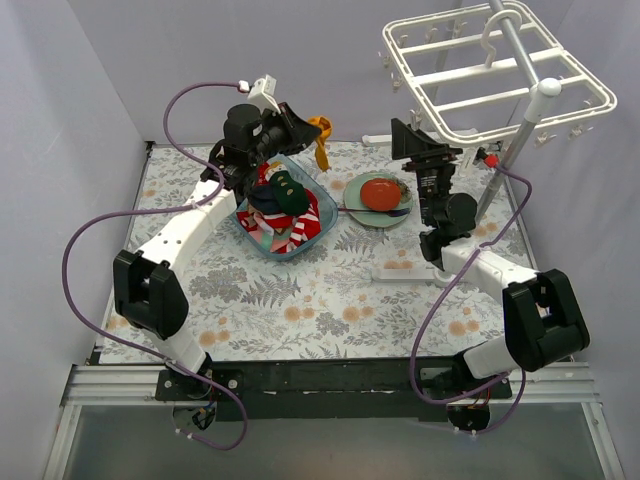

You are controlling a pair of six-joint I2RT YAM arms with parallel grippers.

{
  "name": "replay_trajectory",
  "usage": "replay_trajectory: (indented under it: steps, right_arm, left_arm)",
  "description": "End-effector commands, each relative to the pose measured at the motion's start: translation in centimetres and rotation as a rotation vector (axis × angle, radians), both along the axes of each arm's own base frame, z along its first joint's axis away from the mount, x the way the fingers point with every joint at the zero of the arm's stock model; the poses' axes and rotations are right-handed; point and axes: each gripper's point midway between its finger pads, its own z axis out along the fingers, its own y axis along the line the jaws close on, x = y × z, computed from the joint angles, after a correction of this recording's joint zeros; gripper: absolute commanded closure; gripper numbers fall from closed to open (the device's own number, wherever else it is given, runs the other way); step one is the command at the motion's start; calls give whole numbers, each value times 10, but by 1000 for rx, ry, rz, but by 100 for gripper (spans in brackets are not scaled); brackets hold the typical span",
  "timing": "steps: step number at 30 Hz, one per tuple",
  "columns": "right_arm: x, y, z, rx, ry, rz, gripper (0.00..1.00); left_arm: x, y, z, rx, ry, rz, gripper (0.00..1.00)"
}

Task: Remove the socks clipped to the hanger
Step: Place the sock in the bin.

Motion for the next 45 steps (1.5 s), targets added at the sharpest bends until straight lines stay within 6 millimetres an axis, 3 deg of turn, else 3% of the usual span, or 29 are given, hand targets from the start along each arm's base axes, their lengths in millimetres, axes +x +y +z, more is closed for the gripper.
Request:
replay_trajectory:
  steps: [1,26,29,40,45]
  right_arm:
    - [-44,-9,45,50,-207,-4,6]
    - [-47,23,-34,-71,-2,57,5]
    - [-49,31,-43,-92,17,67,5]
    - [-55,61,-92,-187,107,120,5]
    - [-65,81,-116,-246,138,168,5]
  left_arm:
    - [-7,13,22,-32,-51,39,100]
    - [11,68,-21,-25,23,202,100]
    - [16,79,-36,-25,50,235,100]
    - [40,123,-122,10,198,386,98]
    - [47,142,-145,10,248,449,95]
